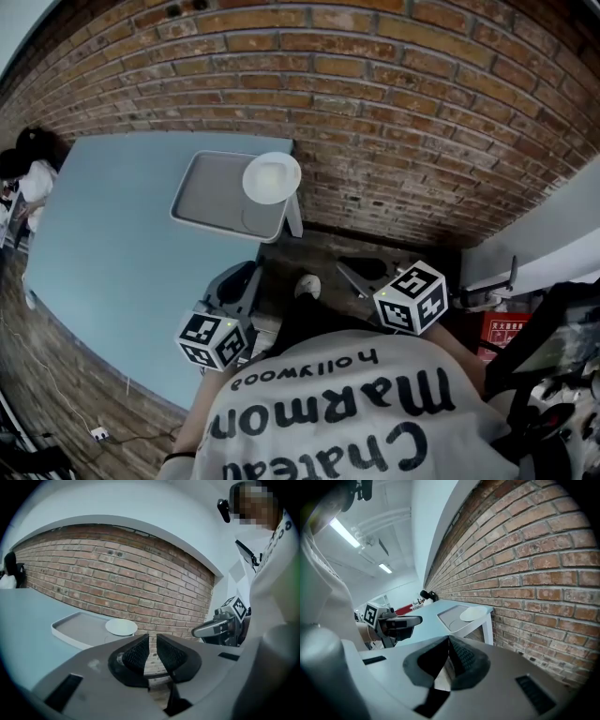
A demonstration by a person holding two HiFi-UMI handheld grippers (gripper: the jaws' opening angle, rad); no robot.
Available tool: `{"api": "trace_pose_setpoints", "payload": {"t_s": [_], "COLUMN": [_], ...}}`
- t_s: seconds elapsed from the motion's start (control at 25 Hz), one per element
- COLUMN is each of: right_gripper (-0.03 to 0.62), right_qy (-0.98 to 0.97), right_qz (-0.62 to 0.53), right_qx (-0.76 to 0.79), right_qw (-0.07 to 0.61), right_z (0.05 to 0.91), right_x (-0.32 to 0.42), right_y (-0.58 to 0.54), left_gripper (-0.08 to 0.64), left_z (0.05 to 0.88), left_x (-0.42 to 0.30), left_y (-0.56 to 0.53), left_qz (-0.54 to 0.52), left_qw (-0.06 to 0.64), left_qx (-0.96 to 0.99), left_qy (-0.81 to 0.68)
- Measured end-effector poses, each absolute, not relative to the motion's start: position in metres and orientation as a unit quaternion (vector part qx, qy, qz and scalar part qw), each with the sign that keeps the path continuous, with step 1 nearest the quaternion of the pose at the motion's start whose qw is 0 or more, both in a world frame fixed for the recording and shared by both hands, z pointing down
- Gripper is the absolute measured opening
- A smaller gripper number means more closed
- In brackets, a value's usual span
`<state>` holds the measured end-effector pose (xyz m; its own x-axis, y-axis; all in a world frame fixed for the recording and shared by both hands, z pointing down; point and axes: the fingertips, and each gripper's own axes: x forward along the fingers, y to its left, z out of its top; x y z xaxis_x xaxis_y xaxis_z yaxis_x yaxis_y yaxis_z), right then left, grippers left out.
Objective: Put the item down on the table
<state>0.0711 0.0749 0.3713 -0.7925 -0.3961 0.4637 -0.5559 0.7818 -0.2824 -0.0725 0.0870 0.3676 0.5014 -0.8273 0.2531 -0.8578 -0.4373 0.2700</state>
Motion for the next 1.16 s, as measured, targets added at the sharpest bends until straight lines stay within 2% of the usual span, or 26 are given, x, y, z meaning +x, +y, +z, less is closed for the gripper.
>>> {"api": "trace_pose_setpoints", "payload": {"t_s": [1.16], "right_gripper": [0.011], "right_qy": [-0.916], "right_qz": [0.217], "right_qx": [0.267], "right_qw": [0.205], "right_z": [0.382], "right_x": [0.071], "right_y": [0.07], "left_gripper": [0.053], "left_z": [0.401], "left_x": [-0.073], "left_y": [0.095], "left_qz": [0.052], "left_qw": [0.258], "left_qx": [0.837], "left_qy": [-0.481]}}
